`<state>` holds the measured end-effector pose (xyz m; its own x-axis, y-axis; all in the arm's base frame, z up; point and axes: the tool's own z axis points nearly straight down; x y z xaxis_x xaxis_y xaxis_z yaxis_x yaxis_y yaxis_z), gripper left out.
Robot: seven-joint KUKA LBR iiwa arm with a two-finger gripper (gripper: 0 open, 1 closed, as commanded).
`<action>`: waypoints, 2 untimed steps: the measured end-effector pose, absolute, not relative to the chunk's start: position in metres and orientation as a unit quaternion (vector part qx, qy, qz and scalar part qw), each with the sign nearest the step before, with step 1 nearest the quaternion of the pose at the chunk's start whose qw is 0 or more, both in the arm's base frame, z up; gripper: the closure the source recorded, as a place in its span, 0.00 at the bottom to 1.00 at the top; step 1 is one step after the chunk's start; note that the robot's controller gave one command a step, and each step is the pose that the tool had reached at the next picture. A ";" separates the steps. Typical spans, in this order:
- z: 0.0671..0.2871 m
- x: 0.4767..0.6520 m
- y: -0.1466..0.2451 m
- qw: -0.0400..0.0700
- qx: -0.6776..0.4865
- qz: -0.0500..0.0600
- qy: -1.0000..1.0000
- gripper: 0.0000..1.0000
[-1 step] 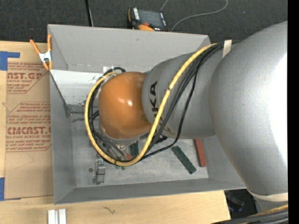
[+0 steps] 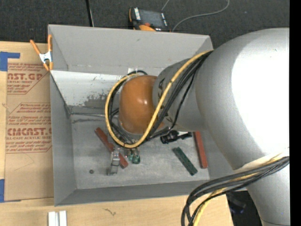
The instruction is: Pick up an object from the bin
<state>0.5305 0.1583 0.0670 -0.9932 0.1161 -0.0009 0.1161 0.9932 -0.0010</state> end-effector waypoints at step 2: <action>0.107 0.535 0.154 0.000 0.186 0.001 0.983 0.00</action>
Offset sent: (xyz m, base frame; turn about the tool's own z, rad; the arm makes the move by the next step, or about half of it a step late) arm -0.0042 -0.0016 0.0330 0.1320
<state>0.5353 0.1536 0.1075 -0.9310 0.3651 -0.0005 0.3651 0.9310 0.0011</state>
